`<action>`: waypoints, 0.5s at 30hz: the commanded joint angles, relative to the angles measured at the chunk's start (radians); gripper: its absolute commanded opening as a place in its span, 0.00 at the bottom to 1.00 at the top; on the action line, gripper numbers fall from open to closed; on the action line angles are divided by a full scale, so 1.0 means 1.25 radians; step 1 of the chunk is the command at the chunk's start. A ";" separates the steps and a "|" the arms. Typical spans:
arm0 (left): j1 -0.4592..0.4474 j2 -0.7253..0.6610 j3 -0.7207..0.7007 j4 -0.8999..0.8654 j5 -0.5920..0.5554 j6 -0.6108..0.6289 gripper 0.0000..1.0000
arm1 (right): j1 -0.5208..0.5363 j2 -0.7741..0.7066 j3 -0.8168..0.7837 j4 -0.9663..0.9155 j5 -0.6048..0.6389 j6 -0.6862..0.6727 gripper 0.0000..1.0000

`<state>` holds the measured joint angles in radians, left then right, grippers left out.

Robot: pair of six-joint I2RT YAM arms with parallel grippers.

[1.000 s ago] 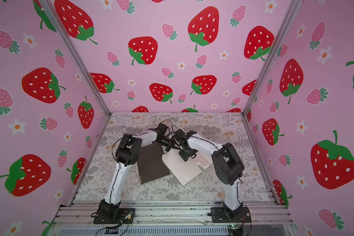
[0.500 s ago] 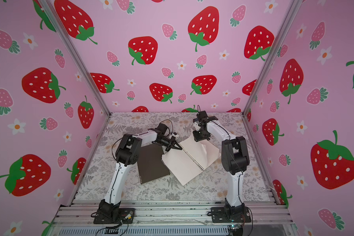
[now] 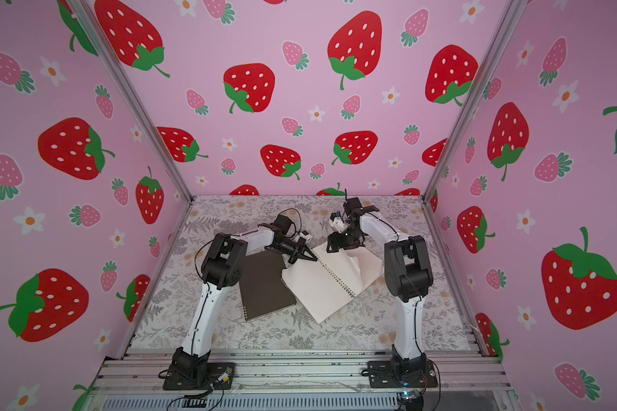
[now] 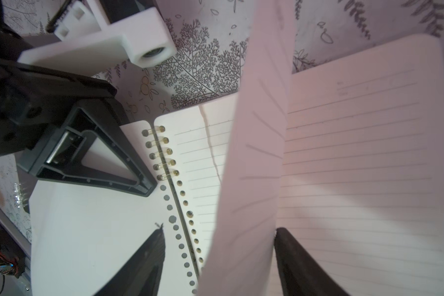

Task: Tear off pages from different notebooks
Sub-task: Tear off the paper from the notebook.

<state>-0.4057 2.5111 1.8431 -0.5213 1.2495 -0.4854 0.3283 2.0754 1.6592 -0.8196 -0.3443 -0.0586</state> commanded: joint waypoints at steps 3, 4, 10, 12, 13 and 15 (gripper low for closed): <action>0.002 -0.003 0.026 -0.014 0.032 0.021 0.00 | 0.010 0.032 0.005 -0.032 0.024 -0.021 0.70; 0.004 -0.006 0.026 -0.014 0.035 0.024 0.00 | 0.011 0.036 0.002 -0.032 0.020 -0.018 0.70; 0.011 -0.020 0.023 -0.011 0.033 0.024 0.00 | 0.024 0.016 -0.060 -0.038 0.041 0.034 0.72; 0.012 -0.020 0.023 -0.006 0.032 0.021 0.00 | 0.028 -0.016 -0.112 -0.025 0.047 0.069 0.72; 0.014 -0.019 0.023 -0.003 0.032 0.020 0.00 | 0.032 -0.035 -0.142 -0.019 0.051 0.087 0.72; 0.013 -0.015 0.026 0.000 0.031 0.017 0.00 | 0.039 -0.070 -0.187 -0.016 0.085 0.117 0.73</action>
<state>-0.3954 2.5107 1.8431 -0.5232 1.2602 -0.4759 0.3599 2.0407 1.4906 -0.8055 -0.2821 0.0154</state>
